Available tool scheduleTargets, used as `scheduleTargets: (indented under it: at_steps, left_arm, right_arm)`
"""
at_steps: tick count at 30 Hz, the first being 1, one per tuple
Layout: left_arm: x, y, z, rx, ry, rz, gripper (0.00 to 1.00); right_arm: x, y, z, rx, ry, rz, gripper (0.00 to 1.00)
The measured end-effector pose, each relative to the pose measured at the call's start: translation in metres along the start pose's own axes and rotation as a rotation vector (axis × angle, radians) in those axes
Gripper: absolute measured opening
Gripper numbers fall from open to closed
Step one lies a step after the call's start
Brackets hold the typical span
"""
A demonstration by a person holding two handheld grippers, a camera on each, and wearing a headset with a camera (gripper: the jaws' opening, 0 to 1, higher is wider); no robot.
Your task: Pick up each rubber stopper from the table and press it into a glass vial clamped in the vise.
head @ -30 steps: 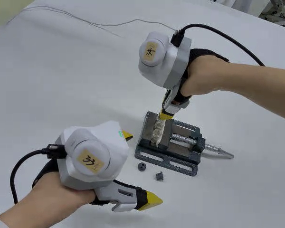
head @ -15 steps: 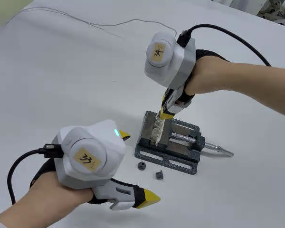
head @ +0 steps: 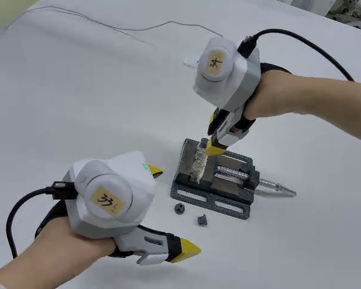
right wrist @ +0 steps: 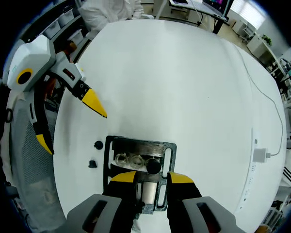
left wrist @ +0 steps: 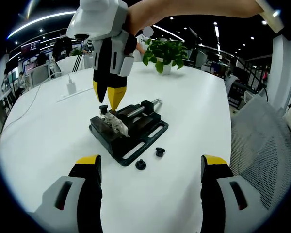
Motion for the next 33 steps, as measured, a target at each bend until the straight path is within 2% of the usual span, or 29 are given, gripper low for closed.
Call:
scheduleTargets:
  at_steps: [2, 4, 6, 9, 12, 14, 27, 33]
  left_arm:
    - [-0.001, 0.000, 0.000, -0.001, 0.002, 0.001, 0.83]
    - [-0.002, -0.001, 0.000, -0.003, 0.003, 0.002, 0.82]
    - [-0.002, -0.001, 0.000, -0.005, 0.004, 0.003, 0.82]
    - [-0.002, -0.002, 0.001, -0.008, 0.004, 0.005, 0.82]
    - [-0.001, -0.004, 0.001, -0.012, 0.003, 0.007, 0.82]
    - [-0.001, -0.004, 0.001, -0.013, 0.003, 0.008, 0.82]
    - [0.000, -0.007, 0.000, -0.021, -0.001, 0.015, 0.81]
    - [0.000, -0.010, 0.000, -0.027, -0.004, 0.020, 0.81]
  right_arm:
    - [0.000, -0.004, 0.003, 0.011, 0.000, -0.006, 0.17]
    - [0.008, -0.006, 0.004, 0.043, 0.020, -0.016, 0.14]
    - [0.007, -0.005, 0.006, 0.080, 0.036, -0.030, 0.13]
    - [0.006, -0.002, 0.010, 0.108, 0.038, -0.025, 0.07]
    - [0.005, 0.001, 0.010, 0.123, 0.056, -0.029, 0.06]
    - [0.003, 0.003, 0.009, 0.133, 0.062, -0.030, 0.02]
    - [0.001, 0.008, 0.003, 0.143, 0.083, -0.028, 0.00]
    - [0.002, 0.009, -0.001, 0.124, 0.093, -0.017, 0.00]
Point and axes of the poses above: the centre of the closed fingertips' face, and the gripper's own axes: z roughly backward along the fingers, x roughly to its right, y roughly out of its top, the point moved 5 cm from there along z, roughly backward along the fingers, and after that the axes turned 15 degrees about y, right-handed, at the moved point
